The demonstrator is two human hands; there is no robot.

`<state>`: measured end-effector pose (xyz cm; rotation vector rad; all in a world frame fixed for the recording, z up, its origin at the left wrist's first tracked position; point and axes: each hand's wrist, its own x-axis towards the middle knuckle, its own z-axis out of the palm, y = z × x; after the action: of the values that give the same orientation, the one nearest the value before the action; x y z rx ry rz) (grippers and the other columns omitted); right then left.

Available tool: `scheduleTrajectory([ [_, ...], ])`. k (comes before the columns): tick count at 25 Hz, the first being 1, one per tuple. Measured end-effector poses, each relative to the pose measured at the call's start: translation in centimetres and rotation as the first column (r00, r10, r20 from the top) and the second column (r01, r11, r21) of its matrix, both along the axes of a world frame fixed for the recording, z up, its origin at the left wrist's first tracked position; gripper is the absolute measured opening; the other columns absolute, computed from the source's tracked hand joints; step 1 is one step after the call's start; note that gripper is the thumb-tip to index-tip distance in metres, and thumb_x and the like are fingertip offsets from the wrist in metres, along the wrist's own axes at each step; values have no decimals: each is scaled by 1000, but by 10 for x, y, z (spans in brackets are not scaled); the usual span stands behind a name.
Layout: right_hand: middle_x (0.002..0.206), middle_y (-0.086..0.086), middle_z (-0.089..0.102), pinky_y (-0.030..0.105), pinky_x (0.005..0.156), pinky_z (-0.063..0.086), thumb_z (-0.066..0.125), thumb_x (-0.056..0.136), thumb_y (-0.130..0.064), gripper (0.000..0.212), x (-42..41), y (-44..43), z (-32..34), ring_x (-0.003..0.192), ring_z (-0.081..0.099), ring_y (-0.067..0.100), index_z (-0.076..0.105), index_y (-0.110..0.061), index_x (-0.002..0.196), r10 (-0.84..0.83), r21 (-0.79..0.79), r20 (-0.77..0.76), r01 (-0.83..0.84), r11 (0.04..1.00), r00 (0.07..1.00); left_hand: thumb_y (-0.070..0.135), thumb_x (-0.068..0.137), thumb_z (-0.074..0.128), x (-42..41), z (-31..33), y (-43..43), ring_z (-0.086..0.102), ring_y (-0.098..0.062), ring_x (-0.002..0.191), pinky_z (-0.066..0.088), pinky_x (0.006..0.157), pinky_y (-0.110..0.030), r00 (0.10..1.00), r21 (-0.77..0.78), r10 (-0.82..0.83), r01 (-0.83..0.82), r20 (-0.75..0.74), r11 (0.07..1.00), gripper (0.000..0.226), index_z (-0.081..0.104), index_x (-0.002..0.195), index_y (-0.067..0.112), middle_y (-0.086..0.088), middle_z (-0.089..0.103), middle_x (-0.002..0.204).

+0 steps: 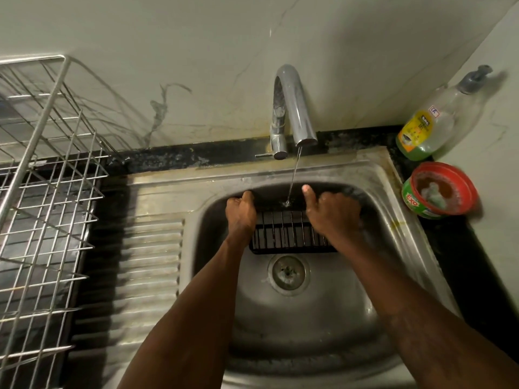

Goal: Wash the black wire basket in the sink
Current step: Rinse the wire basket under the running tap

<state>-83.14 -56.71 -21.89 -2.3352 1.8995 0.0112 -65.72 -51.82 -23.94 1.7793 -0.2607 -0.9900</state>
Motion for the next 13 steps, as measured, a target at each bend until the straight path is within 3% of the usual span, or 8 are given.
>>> scheduleTrajectory([
  [3, 55, 3, 48, 33, 63, 40, 18, 107, -55, 68, 0, -6, -1, 55, 51, 23, 46, -17, 57, -18, -48, 24, 19, 999, 1000, 24, 101, 55, 2, -3, 2, 53, -9, 69, 42, 59, -21, 999, 26, -19, 18, 48, 999, 17, 52, 87, 16, -5, 58, 84],
  [5, 50, 1, 51, 33, 59, 49, 23, 108, -48, 67, 5, -3, 1, 50, 56, 22, 48, -15, 55, -2, -37, 16, 2, 999, 1000, 25, 102, 53, 6, 0, 7, 54, -7, 61, 44, 54, -18, 968, 49, -144, 137, 204, 989, 24, 55, 81, 14, -4, 60, 78],
  [6, 49, 0, 50, 33, 58, 50, 24, 108, -44, 66, 5, 0, 2, 47, 54, 20, 48, -16, 55, 2, -30, 8, -1, 1000, 1000, 28, 103, 50, 8, 1, 8, 54, -6, 56, 44, 51, -16, 902, 57, -270, 267, 337, 962, 30, 57, 77, 15, -2, 61, 72],
  [8, 49, -1, 49, 31, 56, 48, 24, 109, -40, 64, 6, 3, 9, 47, 52, 18, 50, -16, 56, 11, -31, -14, -12, 999, 1000, 38, 107, 38, -3, 13, 6, 55, -4, 47, 45, 47, -17, 609, 185, -516, 523, 603, 832, 43, 60, 73, 22, 4, 60, 60],
  [9, 52, -1, 50, 31, 57, 46, 24, 109, -39, 62, 11, 2, 14, 50, 53, 18, 51, -16, 58, 24, -32, -33, -25, 999, 999, 42, 107, 32, -15, 23, 6, 56, -4, 46, 48, 48, -20, 459, 232, -546, 577, 700, 783, 48, 61, 74, 22, 5, 59, 57],
  [10, 56, 0, 52, 31, 58, 43, 25, 109, -38, 60, 17, 1, 21, 53, 52, 19, 52, -16, 61, 38, -23, -58, -40, 999, 998, 43, 107, 30, -27, 28, 4, 57, -6, 46, 50, 48, -23, 379, 245, -539, 598, 752, 763, 51, 62, 74, 22, 5, 59, 56],
  [11, 61, 0, 54, 31, 59, 40, 27, 109, -38, 55, 24, 1, 29, 55, 50, 18, 52, -18, 65, 65, -12, -89, -67, 998, 994, 43, 107, 31, -38, 34, 2, 58, -8, 46, 52, 49, -25, 410, 213, -515, 589, 752, 780, 52, 64, 73, 20, 5, 60, 55],
  [13, 70, 0, 58, 31, 61, 37, 33, 109, -39, 44, 36, 3, 49, 57, 47, 15, 52, -22, 73, 147, -19, -119, -151, 988, 982, 38, 106, 38, -42, 34, 0, 61, -13, 45, 54, 50, -26, 556, 122, -449, 526, 700, 842, 52, 62, 65, 18, 4, 61, 53],
])
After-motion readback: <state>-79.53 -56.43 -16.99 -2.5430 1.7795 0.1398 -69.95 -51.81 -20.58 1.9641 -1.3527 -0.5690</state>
